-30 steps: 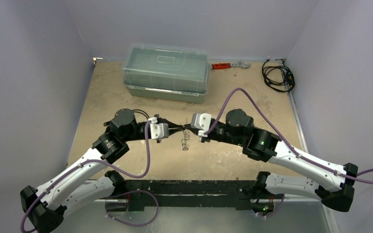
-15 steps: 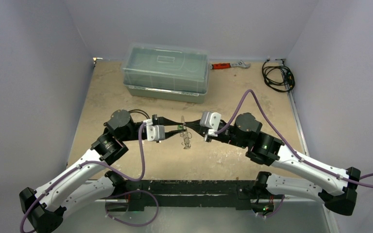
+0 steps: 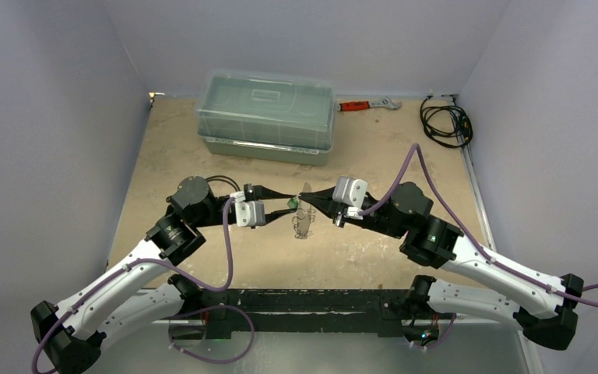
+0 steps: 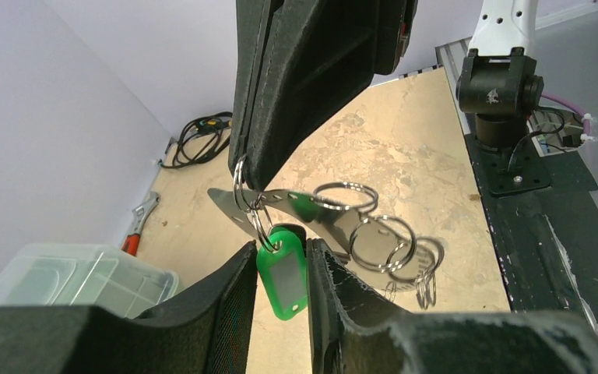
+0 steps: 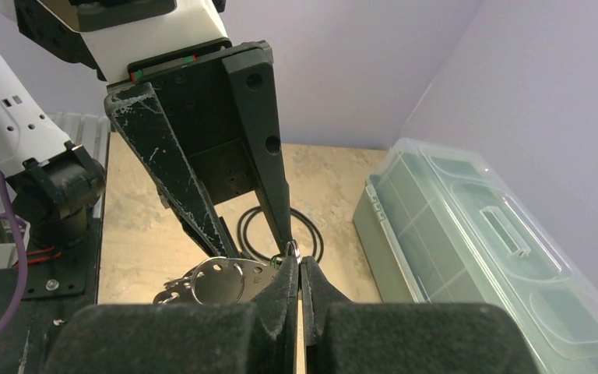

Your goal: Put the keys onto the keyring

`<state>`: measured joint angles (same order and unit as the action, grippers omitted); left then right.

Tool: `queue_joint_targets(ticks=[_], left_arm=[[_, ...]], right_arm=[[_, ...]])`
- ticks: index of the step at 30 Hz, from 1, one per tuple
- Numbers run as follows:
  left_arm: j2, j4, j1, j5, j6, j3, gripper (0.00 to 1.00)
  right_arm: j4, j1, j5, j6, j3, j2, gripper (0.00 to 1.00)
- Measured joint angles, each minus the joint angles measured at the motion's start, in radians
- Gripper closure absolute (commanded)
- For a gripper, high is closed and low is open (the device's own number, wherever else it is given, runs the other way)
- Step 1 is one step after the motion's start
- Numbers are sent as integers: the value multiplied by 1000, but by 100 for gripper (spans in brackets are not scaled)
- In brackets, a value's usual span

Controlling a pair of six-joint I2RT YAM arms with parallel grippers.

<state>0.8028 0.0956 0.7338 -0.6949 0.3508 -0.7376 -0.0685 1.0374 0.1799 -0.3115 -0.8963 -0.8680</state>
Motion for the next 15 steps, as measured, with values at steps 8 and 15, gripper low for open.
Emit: queue_joint_targets(ticks=[8,15], left_arm=[[0,2,0,-2,0,0,82],[1,1,0,-5,0,0,95]], right_arm=[[-27,-4,21,16,14,-4,100],[-66,-4,30,28,28,-22,100]])
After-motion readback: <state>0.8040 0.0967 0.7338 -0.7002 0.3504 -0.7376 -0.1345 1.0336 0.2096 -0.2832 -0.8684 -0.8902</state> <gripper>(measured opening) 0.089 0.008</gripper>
